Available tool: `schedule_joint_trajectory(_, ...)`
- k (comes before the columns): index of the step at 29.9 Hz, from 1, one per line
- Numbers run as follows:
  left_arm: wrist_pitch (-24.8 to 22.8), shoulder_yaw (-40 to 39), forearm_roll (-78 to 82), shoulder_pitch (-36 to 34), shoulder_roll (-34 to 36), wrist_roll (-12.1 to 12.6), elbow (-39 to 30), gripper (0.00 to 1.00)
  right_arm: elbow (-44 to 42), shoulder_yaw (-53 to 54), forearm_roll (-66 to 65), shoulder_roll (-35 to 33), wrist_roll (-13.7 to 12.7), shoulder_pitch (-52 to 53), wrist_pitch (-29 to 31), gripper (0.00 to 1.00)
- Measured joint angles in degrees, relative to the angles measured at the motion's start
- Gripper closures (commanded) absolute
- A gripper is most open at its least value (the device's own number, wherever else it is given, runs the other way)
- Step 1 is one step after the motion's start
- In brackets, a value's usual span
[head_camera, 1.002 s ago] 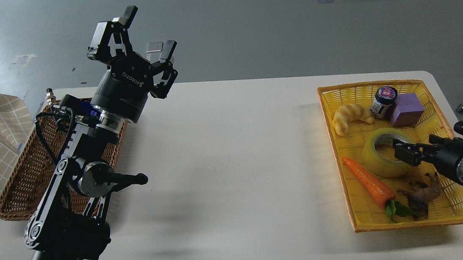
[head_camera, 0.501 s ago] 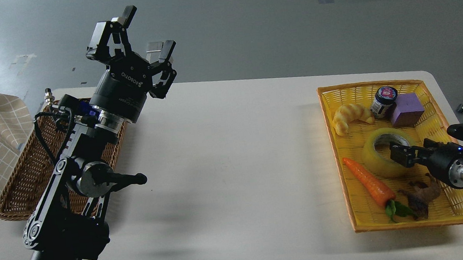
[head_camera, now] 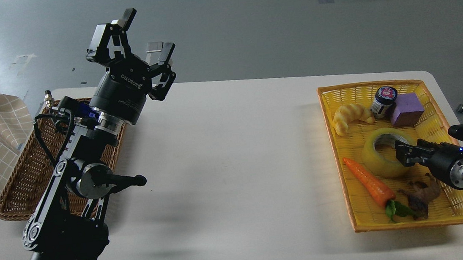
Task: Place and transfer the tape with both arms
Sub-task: 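Lower the right gripper into the tray and grasp the yellow tape roll, then lift the tape roll out of the tray toward the table center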
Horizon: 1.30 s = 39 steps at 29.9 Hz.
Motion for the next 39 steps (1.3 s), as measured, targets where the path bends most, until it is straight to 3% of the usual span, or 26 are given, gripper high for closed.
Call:
schedule_joint_trajectory(2, 0.1, -0.1, 0.0, 0.0, 0.0, 0.0, 0.0, 0.02, 0.1, 0.0, 0.0, 0.1, 0.0, -0.1, 0.0, 0.52)
schedule_joint_trajectory(16, 0.3, -0.4, 0.0, 0.0, -0.1, 0.0, 0.0, 0.02, 0.5, 0.0, 0.0, 0.0, 0.1, -0.7, 0.0, 0.81)
schedule_joint_trajectory(30, 0.3, -0.4, 0.0, 0.4, -0.1, 0.0, 0.0, 0.02, 2.2, 0.4, 0.0, -1.0, 0.2, -1.6, 0.1, 0.89)
schedule_joint_trajectory(37, 0.3, -0.4, 0.0, 0.4, -0.2, 0.0, 0.0, 0.02, 5.9, 0.9, 3.3, -7.4, 0.3, -1.3, 0.4, 0.89)
schedule_joint_trajectory(39, 0.3, -0.4, 0.0, 0.4, -0.2, 0.0, 0.0, 0.02, 7.1, 1.0, 4.9, -9.3, 0.4, -0.7, 0.6, 0.93)
